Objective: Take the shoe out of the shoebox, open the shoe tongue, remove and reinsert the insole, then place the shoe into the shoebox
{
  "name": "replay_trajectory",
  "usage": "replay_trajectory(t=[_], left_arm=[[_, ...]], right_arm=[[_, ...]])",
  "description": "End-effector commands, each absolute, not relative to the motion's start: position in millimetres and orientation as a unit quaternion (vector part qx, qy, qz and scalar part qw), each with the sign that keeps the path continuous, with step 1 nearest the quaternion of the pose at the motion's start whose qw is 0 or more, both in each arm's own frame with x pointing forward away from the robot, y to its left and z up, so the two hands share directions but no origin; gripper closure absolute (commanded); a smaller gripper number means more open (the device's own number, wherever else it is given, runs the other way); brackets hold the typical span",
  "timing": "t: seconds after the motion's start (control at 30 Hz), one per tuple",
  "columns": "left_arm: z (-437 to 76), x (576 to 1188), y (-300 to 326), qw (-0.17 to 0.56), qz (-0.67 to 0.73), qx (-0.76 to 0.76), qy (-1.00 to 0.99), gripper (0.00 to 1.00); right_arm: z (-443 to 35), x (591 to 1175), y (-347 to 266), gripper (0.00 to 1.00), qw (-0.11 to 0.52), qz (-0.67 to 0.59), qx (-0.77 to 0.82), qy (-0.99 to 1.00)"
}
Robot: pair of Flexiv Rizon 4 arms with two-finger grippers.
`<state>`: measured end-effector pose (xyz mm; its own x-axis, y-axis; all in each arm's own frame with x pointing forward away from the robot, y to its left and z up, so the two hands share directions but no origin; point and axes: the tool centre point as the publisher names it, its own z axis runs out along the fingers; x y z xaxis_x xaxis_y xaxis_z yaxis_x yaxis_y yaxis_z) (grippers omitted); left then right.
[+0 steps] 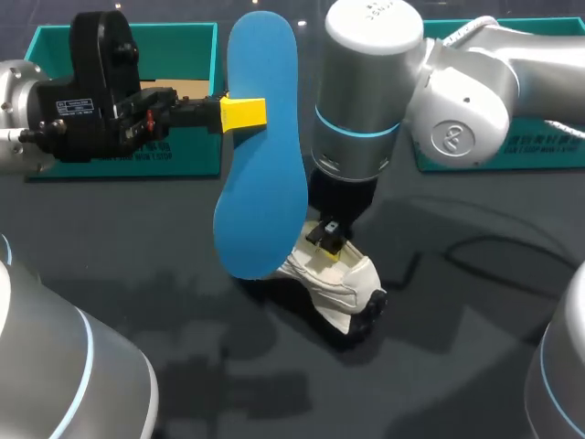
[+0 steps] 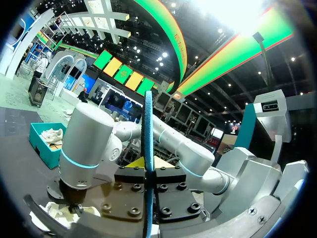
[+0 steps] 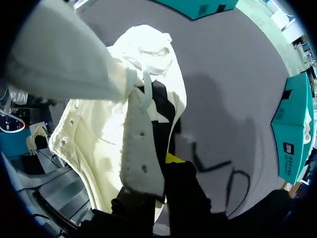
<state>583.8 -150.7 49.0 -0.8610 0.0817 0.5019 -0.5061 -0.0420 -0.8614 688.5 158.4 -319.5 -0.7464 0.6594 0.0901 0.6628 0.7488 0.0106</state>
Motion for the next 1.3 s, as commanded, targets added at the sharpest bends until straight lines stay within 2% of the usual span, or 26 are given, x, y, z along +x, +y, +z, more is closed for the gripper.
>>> replay_trajectory(t=[0.03, 0.13, 0.4, 0.6, 1.3], left_arm=[[49, 584, -151, 0.209, 0.703, 0.161, -0.661, 1.0], [49, 584, -151, 0.209, 0.703, 0.161, -0.661, 1.0], [49, 584, -151, 0.209, 0.703, 0.161, -0.661, 1.0], [49, 584, -151, 0.209, 0.703, 0.161, -0.661, 1.0], [49, 584, -151, 0.209, 0.703, 0.161, -0.661, 1.0]], right_arm=[[-317, 688, 161, 1.0, 0.033, -0.014, -0.372, -0.927], [-317, 688, 161, 1.0, 0.033, -0.014, -0.372, -0.927], [-325, 681, 157, 1.0, 0.026, -0.028, -0.598, -0.801], [-333, 683, 159, 1.0, 0.023, -0.042, -0.662, -0.748], [-368, 688, 156, 1.0, 0.017, -0.07, -0.636, -0.768]])
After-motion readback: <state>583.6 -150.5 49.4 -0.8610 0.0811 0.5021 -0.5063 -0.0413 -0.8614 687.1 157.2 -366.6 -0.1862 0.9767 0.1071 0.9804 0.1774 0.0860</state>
